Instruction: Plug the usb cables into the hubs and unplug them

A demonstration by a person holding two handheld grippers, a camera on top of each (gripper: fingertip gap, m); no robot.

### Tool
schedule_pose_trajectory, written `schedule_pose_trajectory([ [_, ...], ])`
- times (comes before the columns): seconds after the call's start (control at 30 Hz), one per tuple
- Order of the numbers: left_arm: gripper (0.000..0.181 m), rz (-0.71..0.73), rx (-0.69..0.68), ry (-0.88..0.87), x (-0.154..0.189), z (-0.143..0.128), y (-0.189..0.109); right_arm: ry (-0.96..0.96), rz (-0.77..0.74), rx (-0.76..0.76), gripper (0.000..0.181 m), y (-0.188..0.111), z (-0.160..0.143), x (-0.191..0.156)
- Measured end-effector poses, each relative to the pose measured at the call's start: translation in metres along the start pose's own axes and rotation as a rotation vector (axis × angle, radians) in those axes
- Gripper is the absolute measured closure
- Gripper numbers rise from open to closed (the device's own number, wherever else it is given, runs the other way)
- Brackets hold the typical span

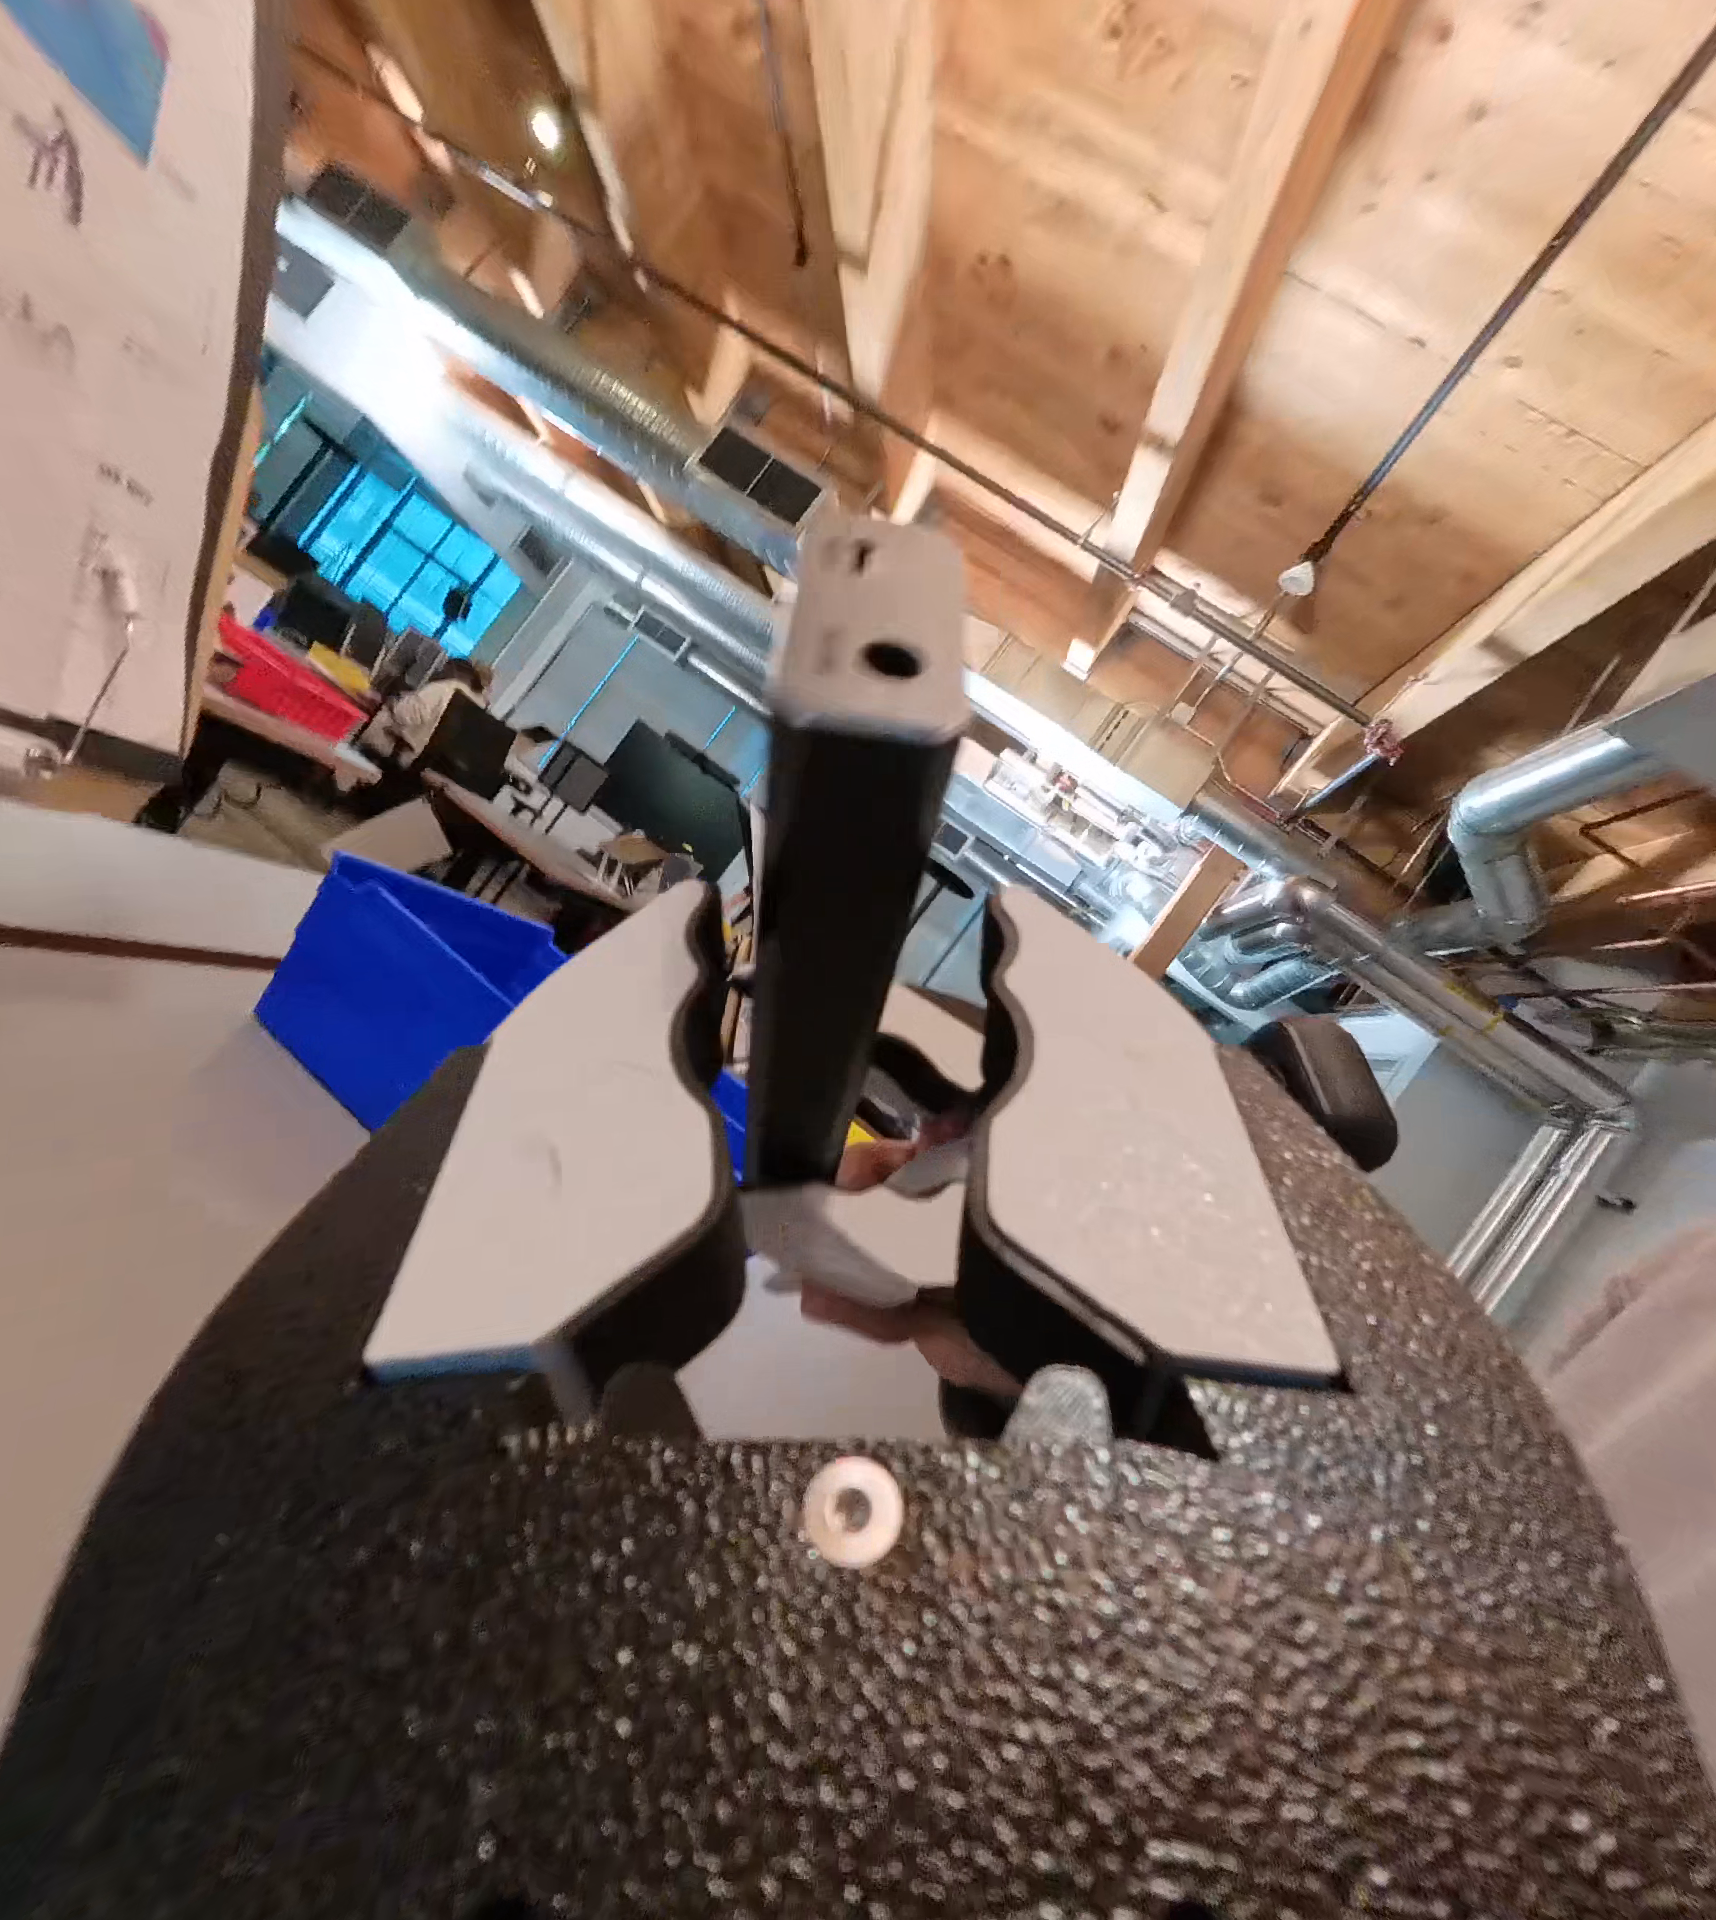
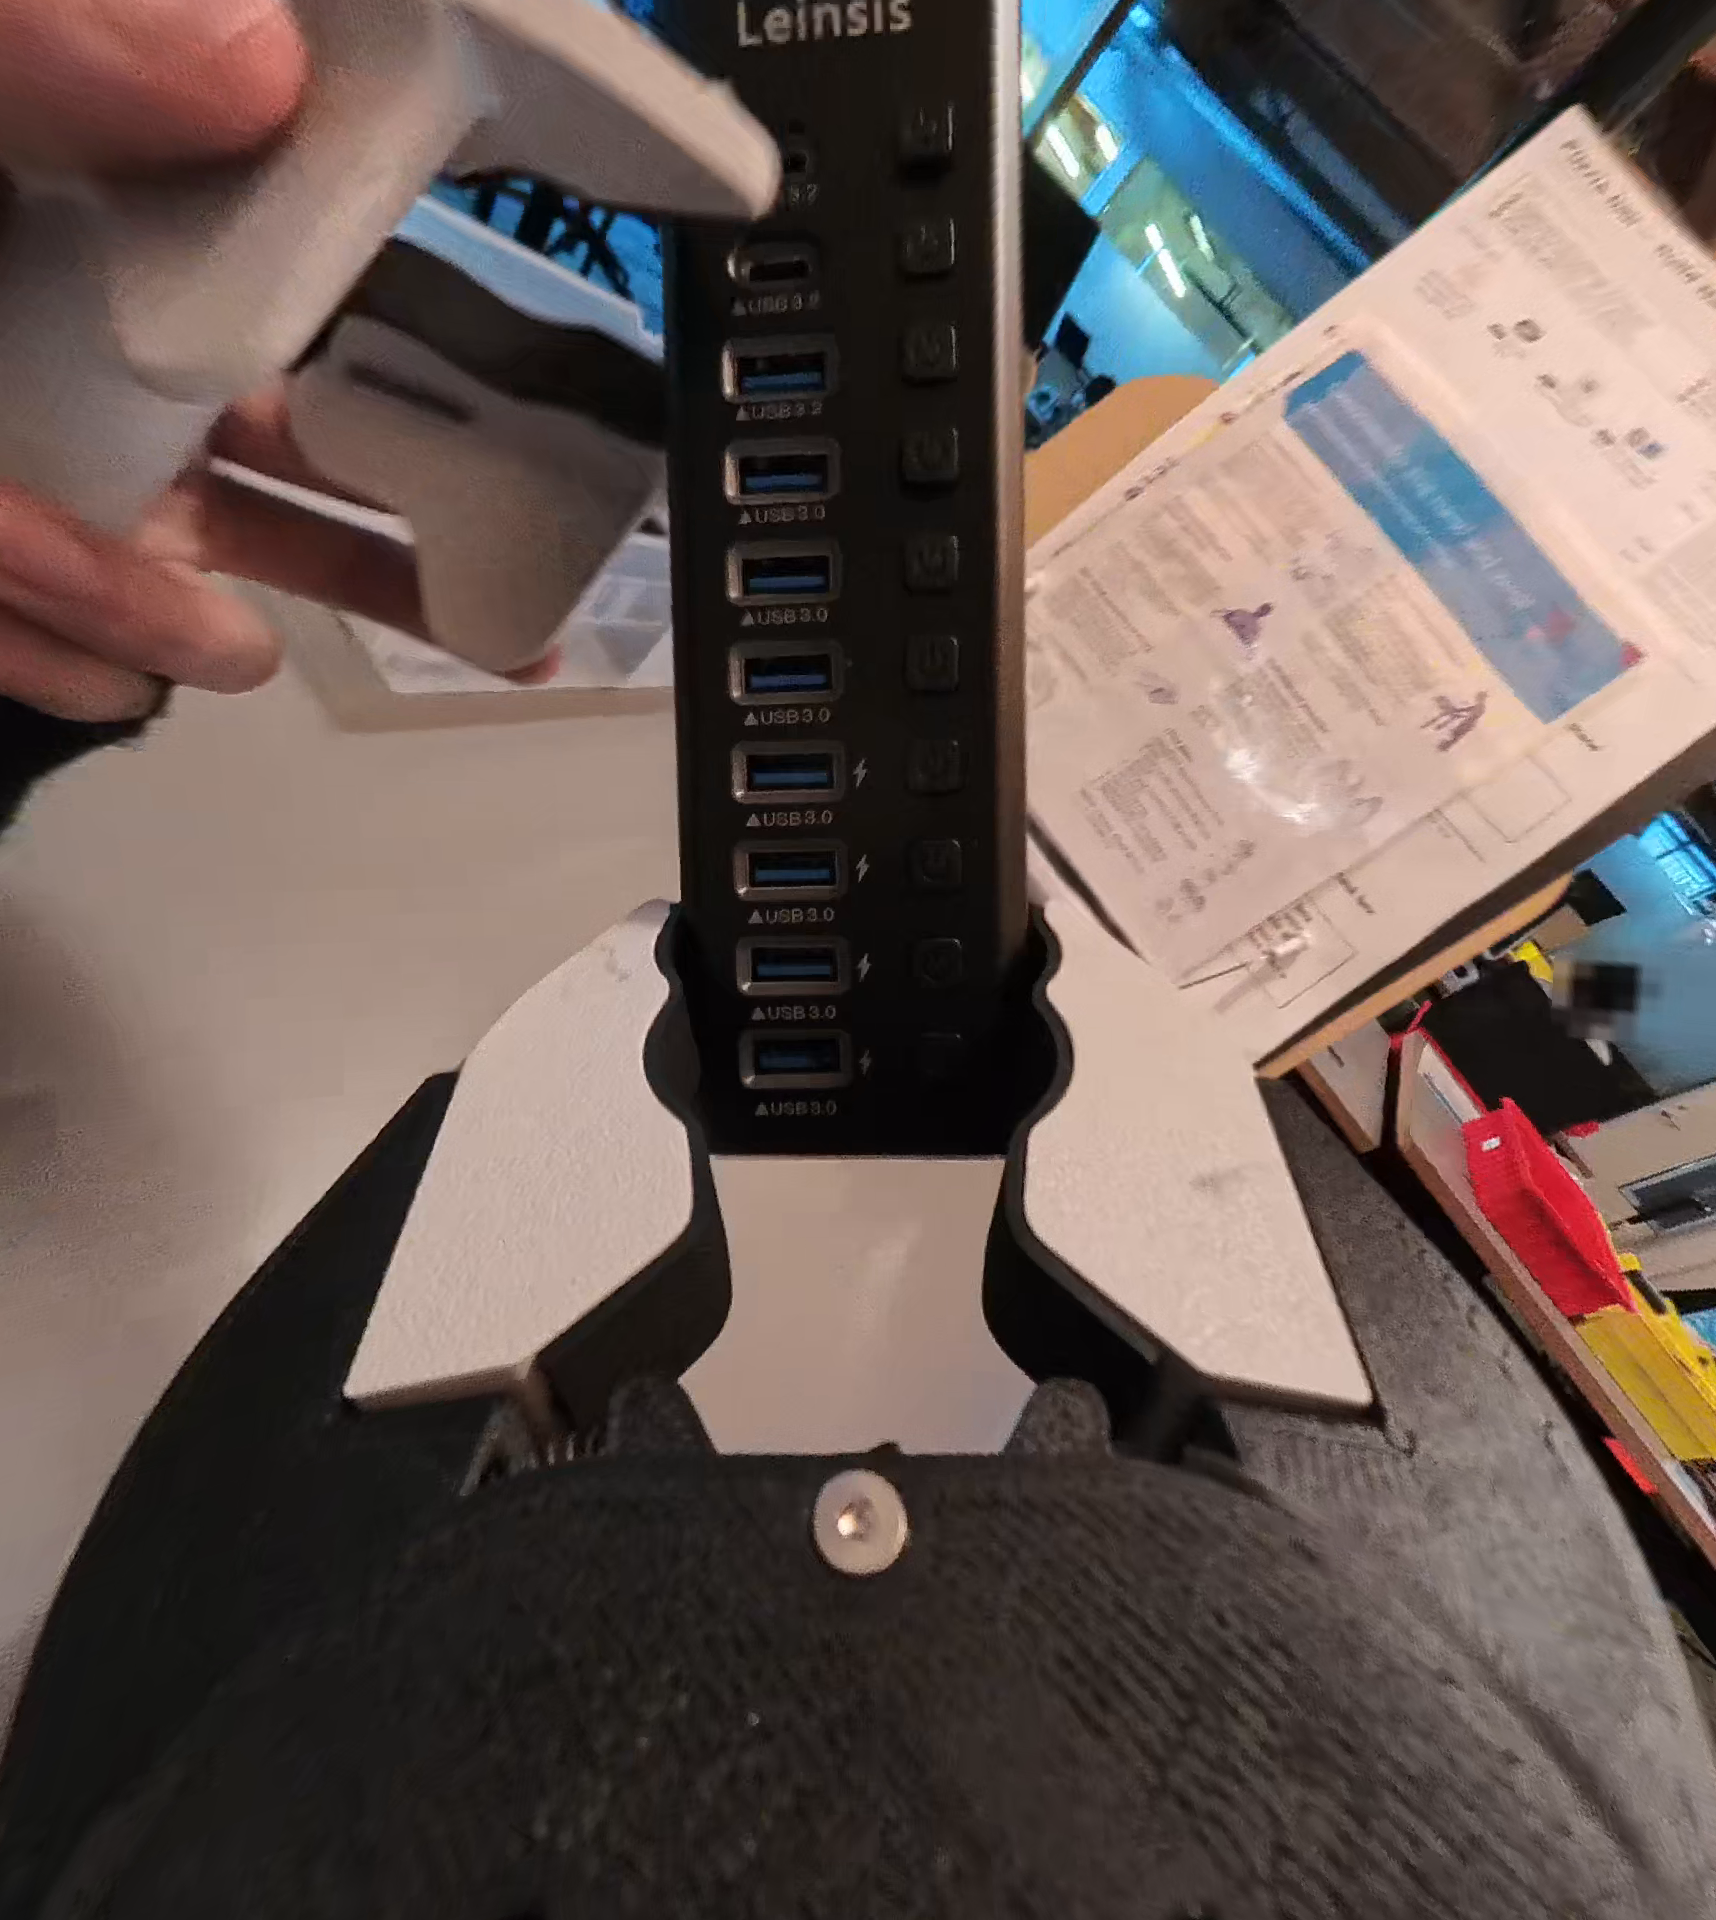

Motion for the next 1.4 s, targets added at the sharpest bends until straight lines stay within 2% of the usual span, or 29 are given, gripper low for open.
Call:
schedule_pose_trajectory([
  [0.03, 0.139, 0.029, -0.003, 0.033, -0.002, -0.002, 0.000, 0.006, 0.031, -0.011, 0.121, 0.001, 0.000, -0.006],
  [0.07, 0.154, 0.064, -0.015, 0.063, -0.006, -0.003, -0.002, 0.024, 0.054, -0.010, 0.121, 0.001, 0.000, -0.011],
  [0.2, 0.154, 0.048, -0.105, 0.055, -0.015, -0.004, -0.008, 0.109, 0.202, 0.002, 0.120, -0.002, -0.006, -0.017],
  [0.37, 0.154, -0.037, -0.306, 0.223, -0.006, 0.005, -0.003, 0.610, 0.477, 0.198, 0.112, -0.008, -0.007, 0.004],
  [0.43, 0.155, -0.096, -0.371, 0.269, -0.001, 0.009, 0.003, 0.694, 0.620, 0.224, 0.108, -0.005, -0.011, 0.001],
  [0.53, 0.154, -0.141, -0.463, 0.320, 0.003, 0.014, 0.012, 0.687, 0.757, 0.202, 0.115, 0.000, -0.015, -0.014],
  [0.57, 0.154, -0.157, -0.492, 0.329, 0.004, 0.014, 0.015, 0.681, 0.767, 0.229, 0.127, 0.001, -0.012, -0.017],
  [0.63, 0.154, -0.183, -0.526, 0.337, 0.006, 0.012, 0.019, 0.684, 0.718, 0.262, 0.139, 0.004, -0.007, -0.019],
  [0.67, 0.154, -0.196, -0.537, 0.342, 0.007, 0.011, 0.021, 0.666, 0.691, 0.252, 0.151, 0.007, -0.007, -0.021],
  [0.77, 0.154, -0.222, -0.561, 0.344, 0.007, 0.008, 0.024, 0.628, 0.697, 0.263, 0.153, 0.013, -0.003, -0.032],
  [0.87, 0.154, -0.222, -0.533, 0.343, 0.012, 0.013, 0.027, 0.624, 0.595, 0.310, 0.153, 0.012, 0.000, -0.032],
  [0.97, 0.142, -0.033, -0.464, 0.406, 0.014, 0.023, 0.031, 0.611, 0.426, 0.259, 0.153, 0.010, -0.004, -0.021],
  [1.03, 0.121, 0.114, -0.405, 0.471, 0.017, 0.023, 0.033, 0.593, 0.319, 0.208, 0.153, 0.008, -0.008, -0.013],
  [1.1, 0.112, 0.209, -0.423, 0.491, 0.020, 0.013, 0.038, 0.527, 0.204, 0.126, 0.153, 0.009, -0.011, -0.010],
  [1.17, 0.103, 0.309, -0.453, 0.412, 0.013, 0.005, 0.044, 0.446, 0.130, 0.068, 0.153, 0.010, -0.013, -0.012],
  [1.23, 0.102, 0.446, -0.444, 0.342, 0.002, 0.004, 0.046, 0.337, 0.119, -0.017, 0.153, 0.014, -0.013, -0.020],
  [1.3, 0.110, 0.518, -0.410, 0.288, -0.005, 0.006, 0.044, 0.239, 0.110, -0.072, 0.153, 0.015, -0.011, -0.027],
  [1.4, 0.110, 0.487, -0.449, 0.278, -0.010, 0.003, 0.041, 0.231, 0.131, -0.097, 0.153, 0.015, -0.014, -0.031],
])
Point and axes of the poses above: each gripper's, where its closed fingertips meet, y out along the fingers, z out of its top, x = y × z across the jaws, the point moved 8 cm from there along -y, back along the fingers, and after that the axes turned 13 degrees about -y, right-handed, at the moved point
